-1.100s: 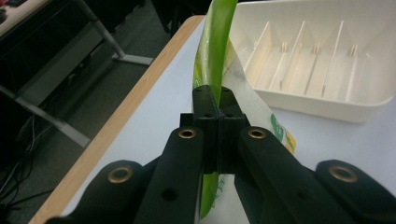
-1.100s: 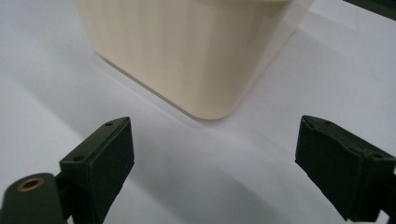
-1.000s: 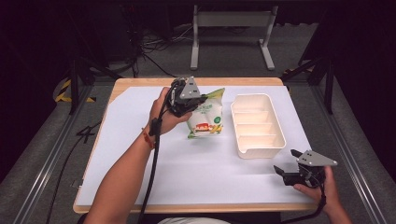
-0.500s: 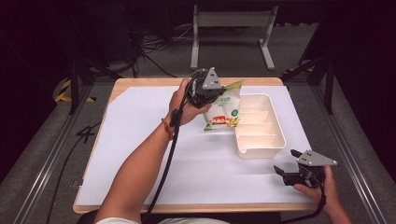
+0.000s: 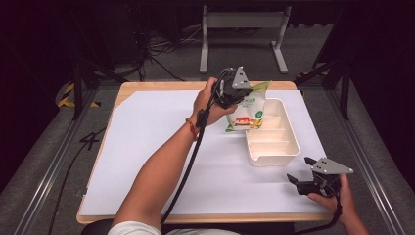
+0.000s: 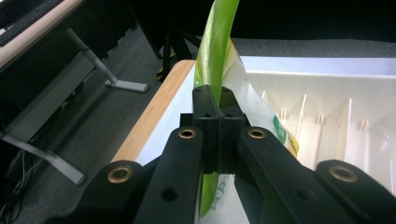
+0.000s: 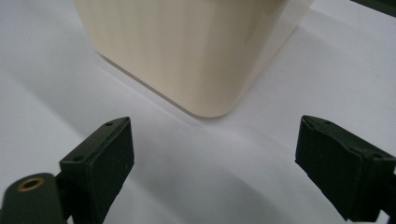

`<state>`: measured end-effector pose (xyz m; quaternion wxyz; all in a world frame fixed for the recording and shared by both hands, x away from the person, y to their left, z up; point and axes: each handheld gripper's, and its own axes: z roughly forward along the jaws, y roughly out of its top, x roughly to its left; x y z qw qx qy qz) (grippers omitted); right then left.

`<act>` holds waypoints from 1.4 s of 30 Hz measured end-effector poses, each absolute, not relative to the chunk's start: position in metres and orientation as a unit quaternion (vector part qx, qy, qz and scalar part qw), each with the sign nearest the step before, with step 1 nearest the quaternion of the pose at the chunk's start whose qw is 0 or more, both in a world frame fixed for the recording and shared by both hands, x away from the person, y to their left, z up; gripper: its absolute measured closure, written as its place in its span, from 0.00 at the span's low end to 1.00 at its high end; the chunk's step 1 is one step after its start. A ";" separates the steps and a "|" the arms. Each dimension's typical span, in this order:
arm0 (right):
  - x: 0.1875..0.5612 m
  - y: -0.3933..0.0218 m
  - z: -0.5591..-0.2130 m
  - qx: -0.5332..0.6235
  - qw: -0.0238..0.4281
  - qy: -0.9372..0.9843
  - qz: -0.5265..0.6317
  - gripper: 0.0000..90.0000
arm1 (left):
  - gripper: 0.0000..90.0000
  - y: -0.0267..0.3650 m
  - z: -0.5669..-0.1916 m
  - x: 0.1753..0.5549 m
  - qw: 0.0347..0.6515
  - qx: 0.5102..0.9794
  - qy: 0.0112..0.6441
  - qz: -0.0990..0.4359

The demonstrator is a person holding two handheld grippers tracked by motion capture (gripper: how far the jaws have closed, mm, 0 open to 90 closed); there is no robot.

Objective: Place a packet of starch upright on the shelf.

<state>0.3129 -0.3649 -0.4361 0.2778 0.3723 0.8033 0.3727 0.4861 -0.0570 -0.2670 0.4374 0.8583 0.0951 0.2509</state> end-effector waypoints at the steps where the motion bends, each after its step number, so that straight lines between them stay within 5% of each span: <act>1: 0.313 -0.365 -0.436 0.372 0.278 0.803 0.373 0.13 | 1.00 -0.060 -0.267 0.487 0.440 0.858 0.095 0.248; 42: 0.313 -0.365 -0.438 0.369 0.272 0.807 0.371 0.13 | 0.99 -0.127 -0.287 0.509 0.477 0.847 0.107 0.207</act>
